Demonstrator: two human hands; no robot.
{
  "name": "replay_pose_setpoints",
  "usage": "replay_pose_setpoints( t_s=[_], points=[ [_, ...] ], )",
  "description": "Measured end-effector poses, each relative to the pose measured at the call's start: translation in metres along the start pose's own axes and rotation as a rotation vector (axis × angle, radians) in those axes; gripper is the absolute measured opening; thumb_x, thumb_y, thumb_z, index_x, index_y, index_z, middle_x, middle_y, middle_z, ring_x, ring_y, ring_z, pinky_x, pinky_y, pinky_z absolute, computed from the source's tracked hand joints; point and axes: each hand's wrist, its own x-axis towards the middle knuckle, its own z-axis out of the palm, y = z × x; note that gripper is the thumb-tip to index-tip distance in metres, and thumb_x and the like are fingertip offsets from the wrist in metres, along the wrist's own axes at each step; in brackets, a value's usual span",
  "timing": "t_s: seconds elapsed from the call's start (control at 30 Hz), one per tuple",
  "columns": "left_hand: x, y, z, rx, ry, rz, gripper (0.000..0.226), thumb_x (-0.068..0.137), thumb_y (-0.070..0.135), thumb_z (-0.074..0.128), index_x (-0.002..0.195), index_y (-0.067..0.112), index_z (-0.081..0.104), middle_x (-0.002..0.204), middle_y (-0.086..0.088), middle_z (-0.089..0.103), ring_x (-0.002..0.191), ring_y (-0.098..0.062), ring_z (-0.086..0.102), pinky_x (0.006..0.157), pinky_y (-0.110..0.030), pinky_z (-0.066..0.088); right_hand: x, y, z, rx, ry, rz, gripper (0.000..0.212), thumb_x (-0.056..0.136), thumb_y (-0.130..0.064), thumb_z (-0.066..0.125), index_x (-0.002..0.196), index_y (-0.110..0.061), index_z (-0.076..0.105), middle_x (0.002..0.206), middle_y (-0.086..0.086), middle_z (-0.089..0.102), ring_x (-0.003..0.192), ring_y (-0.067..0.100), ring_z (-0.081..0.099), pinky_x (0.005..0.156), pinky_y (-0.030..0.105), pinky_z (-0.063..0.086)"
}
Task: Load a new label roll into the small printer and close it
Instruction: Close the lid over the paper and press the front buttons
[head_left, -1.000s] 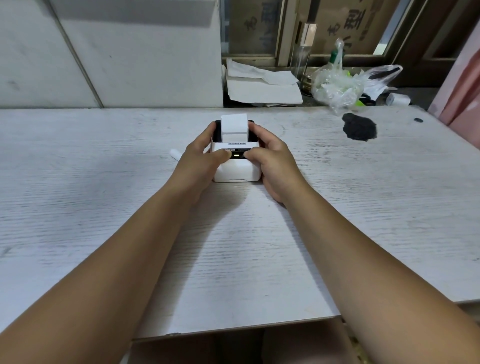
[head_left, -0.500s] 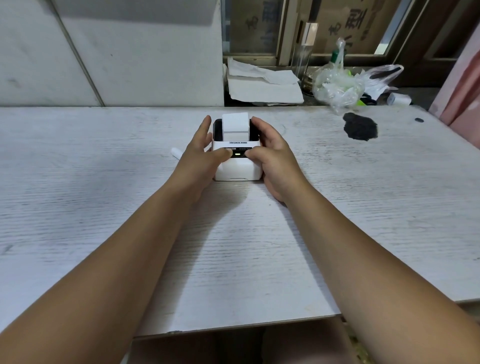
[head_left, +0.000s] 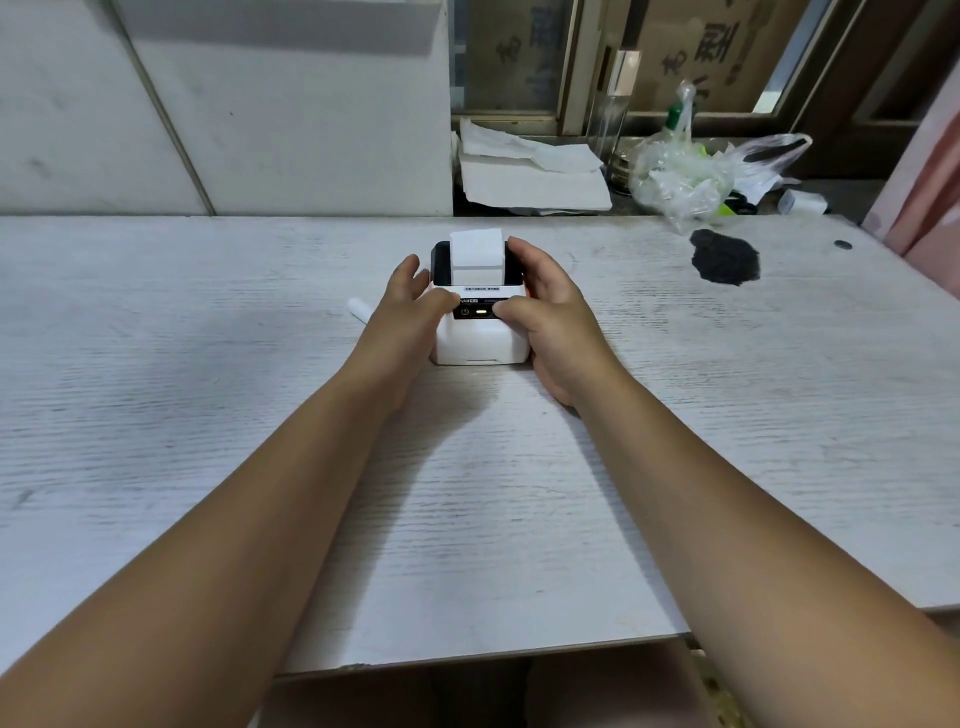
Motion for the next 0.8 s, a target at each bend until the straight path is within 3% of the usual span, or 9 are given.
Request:
replay_pose_setpoints(
  t_s=[0.07, 0.17, 0.23, 0.33, 0.53, 0.7, 0.8],
  points=[
    [-0.0033, 0.0010, 0.0003, 0.032, 0.008, -0.003, 0.087, 0.070, 0.026, 0.054, 0.151, 0.021, 0.023, 0.154, 0.009, 0.034, 0.136, -0.012, 0.040, 0.115, -0.040, 0.032, 0.0004, -0.0006, 0.0007, -0.005, -0.003, 0.001, 0.078, 0.063, -0.004, 0.054, 0.139, -0.020, 0.046, 0.134, 0.004, 0.058, 0.116, 0.019, 0.060, 0.096, 0.036, 0.051],
    [-0.0054, 0.0011, -0.0006, 0.079, -0.022, 0.029, 0.051, 0.072, 0.021, 0.052, 0.122, 0.026, 0.056, 0.129, 0.007, 0.061, 0.116, -0.020, 0.059, 0.108, -0.049, 0.039, 0.0016, -0.0002, -0.0003, 0.005, -0.022, 0.007, 0.078, 0.064, -0.002, 0.053, 0.140, -0.019, 0.045, 0.134, 0.003, 0.057, 0.110, 0.015, 0.060, 0.091, 0.032, 0.051],
    [-0.0054, 0.0005, -0.0018, 0.131, -0.034, 0.061, 0.040, 0.074, 0.019, 0.050, 0.112, 0.027, 0.064, 0.117, 0.002, 0.069, 0.111, -0.027, 0.064, 0.103, -0.052, 0.043, 0.0032, 0.0016, -0.0020, 0.006, -0.032, 0.002, 0.075, 0.069, 0.003, 0.053, 0.140, -0.019, 0.044, 0.132, 0.002, 0.056, 0.110, 0.014, 0.059, 0.090, 0.031, 0.051],
    [-0.0058, 0.0006, -0.0024, 0.167, -0.031, 0.088, 0.040, 0.075, 0.020, 0.050, 0.112, 0.028, 0.065, 0.114, 0.002, 0.071, 0.110, -0.027, 0.065, 0.101, -0.052, 0.046, 0.0044, 0.0032, -0.0024, 0.006, -0.036, -0.011, 0.072, 0.076, 0.010, 0.050, 0.141, -0.019, 0.041, 0.135, 0.001, 0.054, 0.116, 0.016, 0.056, 0.093, 0.030, 0.049],
    [-0.0025, -0.0015, -0.0023, 0.161, -0.038, 0.109, 0.038, 0.078, 0.020, 0.051, 0.112, 0.029, 0.066, 0.113, 0.004, 0.072, 0.108, -0.024, 0.066, 0.102, -0.050, 0.047, -0.0016, 0.0005, 0.0021, 0.007, -0.009, -0.025, 0.079, 0.066, -0.002, 0.053, 0.141, -0.020, 0.039, 0.140, 0.000, 0.050, 0.128, 0.018, 0.051, 0.100, 0.032, 0.047],
    [-0.0010, -0.0026, -0.0029, 0.135, -0.040, 0.108, 0.039, 0.077, 0.024, 0.053, 0.113, 0.029, 0.066, 0.116, 0.002, 0.071, 0.111, -0.025, 0.065, 0.104, -0.054, 0.044, -0.0019, -0.0028, -0.0020, 0.104, -0.024, -0.009, 0.061, 0.088, 0.010, 0.048, 0.144, -0.012, 0.036, 0.110, -0.016, 0.056, 0.105, 0.008, 0.058, 0.091, 0.026, 0.048],
    [-0.0020, -0.0023, -0.0033, 0.124, -0.052, 0.113, 0.039, 0.075, 0.023, 0.055, 0.113, 0.028, 0.066, 0.117, 0.001, 0.070, 0.112, -0.026, 0.064, 0.104, -0.054, 0.043, -0.0025, -0.0043, -0.0016, 0.127, -0.018, 0.019, 0.060, 0.089, 0.010, 0.048, 0.145, -0.011, 0.036, 0.112, -0.010, 0.058, 0.098, 0.007, 0.060, 0.090, 0.026, 0.049]
  ],
)
